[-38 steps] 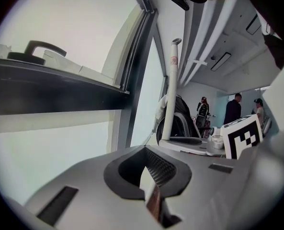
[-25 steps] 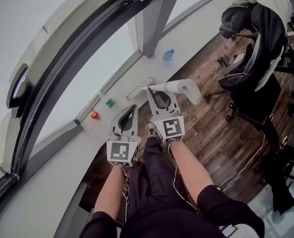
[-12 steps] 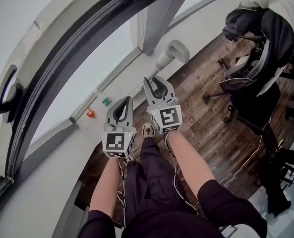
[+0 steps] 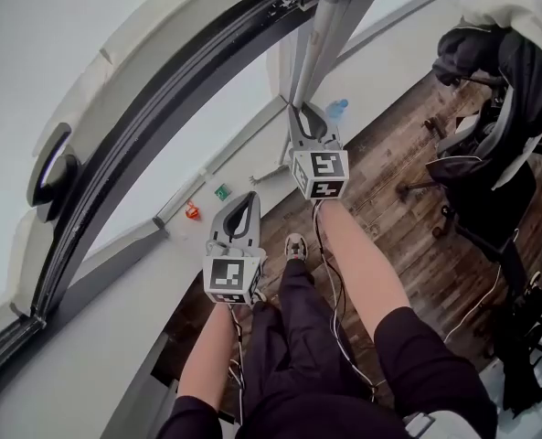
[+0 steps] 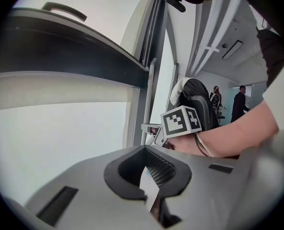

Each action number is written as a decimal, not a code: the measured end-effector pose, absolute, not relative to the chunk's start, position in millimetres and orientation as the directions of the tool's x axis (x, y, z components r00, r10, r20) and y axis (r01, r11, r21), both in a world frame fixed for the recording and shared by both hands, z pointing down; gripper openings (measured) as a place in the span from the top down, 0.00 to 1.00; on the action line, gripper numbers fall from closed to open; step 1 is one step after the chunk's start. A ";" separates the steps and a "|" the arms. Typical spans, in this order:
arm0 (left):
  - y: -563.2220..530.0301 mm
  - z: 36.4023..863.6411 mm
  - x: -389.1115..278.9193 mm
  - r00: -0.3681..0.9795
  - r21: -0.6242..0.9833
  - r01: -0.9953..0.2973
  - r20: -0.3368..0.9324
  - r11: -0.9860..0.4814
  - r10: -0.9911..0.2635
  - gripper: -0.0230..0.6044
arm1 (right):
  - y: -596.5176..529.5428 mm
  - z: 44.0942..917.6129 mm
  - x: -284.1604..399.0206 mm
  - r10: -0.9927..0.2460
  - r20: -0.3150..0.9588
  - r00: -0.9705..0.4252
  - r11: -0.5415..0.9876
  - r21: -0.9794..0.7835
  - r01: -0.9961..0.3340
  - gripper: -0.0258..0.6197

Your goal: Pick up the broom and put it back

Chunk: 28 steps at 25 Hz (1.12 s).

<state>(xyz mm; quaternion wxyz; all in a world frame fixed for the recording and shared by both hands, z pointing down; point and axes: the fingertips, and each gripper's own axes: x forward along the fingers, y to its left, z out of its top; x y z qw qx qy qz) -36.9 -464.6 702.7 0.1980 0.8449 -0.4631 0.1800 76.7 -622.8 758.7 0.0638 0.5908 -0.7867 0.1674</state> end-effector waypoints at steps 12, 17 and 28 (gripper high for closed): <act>-463.8 676.5 -26.2 0.514 0.182 -0.850 0.488 -0.494 -0.705 0.96 | -609.2 728.6 81.7 -0.906 0.319 -0.279 0.260 -0.103 -0.960 0.75; -460.4 658.4 -22.8 0.516 0.193 -0.851 0.482 -0.488 -0.708 0.96 | -569.1 695.0 94.7 -0.920 0.299 -0.254 0.232 -0.108 -0.967 0.77; -440.0 567.2 8.5 0.618 0.148 -0.777 0.360 -0.611 -0.699 0.96 | -471.0 558.8 104.0 -0.964 0.173 -0.203 0.207 0.004 -0.978 0.93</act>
